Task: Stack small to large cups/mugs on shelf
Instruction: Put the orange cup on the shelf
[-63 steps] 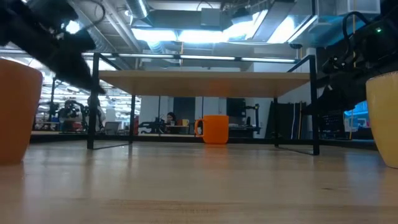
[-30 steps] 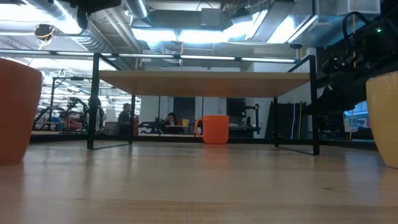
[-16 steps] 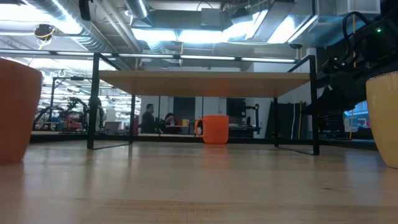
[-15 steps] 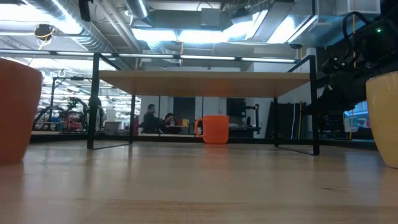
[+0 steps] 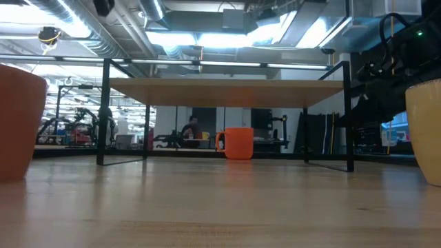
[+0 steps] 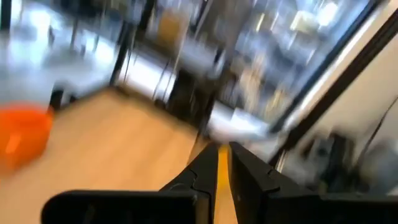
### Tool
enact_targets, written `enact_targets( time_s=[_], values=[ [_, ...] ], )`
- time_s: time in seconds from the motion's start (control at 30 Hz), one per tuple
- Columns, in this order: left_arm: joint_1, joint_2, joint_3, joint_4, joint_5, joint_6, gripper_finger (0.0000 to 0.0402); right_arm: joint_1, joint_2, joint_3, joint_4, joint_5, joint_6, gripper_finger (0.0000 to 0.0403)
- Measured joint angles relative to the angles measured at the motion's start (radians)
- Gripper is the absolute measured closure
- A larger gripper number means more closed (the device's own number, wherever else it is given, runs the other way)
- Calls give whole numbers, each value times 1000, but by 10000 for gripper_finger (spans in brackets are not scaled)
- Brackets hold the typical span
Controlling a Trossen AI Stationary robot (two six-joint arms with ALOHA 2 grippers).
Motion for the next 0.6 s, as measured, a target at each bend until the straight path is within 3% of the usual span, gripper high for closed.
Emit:
enact_targets(
  time_s=[0.13,0.4,0.6],
  values=[
    [-50,103,95,-208,-27,18,369,0,0,0,0,0,1,373],
    [-72,294,267,-277,-53,86,369,0,0,0,0,0,0,373],
    [31,484,505,-350,-107,205,369,0,0,0,0,0,1,373]
  ],
)
